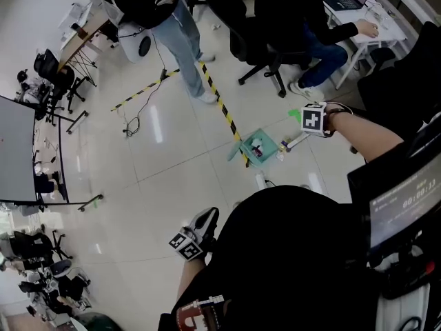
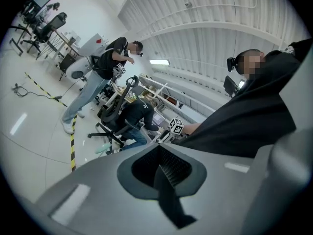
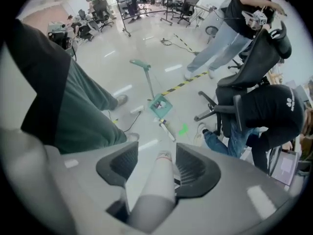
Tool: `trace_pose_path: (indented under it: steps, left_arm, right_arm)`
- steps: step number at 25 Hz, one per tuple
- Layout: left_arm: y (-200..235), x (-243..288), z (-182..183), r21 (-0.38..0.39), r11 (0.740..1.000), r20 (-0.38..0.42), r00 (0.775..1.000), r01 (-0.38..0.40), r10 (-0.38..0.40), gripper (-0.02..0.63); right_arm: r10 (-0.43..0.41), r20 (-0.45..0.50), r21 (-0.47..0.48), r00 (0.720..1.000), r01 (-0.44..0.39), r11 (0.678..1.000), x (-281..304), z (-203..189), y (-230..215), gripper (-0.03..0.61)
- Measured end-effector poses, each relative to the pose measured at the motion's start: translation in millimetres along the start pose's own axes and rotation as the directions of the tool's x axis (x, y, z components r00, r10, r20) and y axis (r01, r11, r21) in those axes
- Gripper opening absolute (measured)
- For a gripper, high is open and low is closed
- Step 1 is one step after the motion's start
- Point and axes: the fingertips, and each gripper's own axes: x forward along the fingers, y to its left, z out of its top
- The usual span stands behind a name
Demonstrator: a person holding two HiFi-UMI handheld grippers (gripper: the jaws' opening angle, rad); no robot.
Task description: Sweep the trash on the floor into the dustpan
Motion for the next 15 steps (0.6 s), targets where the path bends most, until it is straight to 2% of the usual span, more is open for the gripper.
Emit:
trace_pose_path:
  steps: [7,11,15]
  left_arm:
    - [0.7,-9.1,0.9,-0.007,1.0,0.012,1.0,-0.017,0.017,-0.005]
    - [0.0,-5.0,0.5,-0.002,1.0,0.007,1.0,-0.007,0.007,-0.005]
    - [3.1,-2.0,0.4,0.0,1.0,-0.002,1.0,0.002,-0.002,-0.005]
  right_arm:
    - [-0.056,0.114,-0.007,0.992,0.057,0.998,-8.2,39.1,-1.5,0.242]
    - [-0.038,0.057,-0.019,0.998,0.039,0.999,1.2,23.5,3.3,0.242]
    - [-0.049,0.026,0.04,0.998,0.048,0.998,7.2,-4.1,-7.4,0.241]
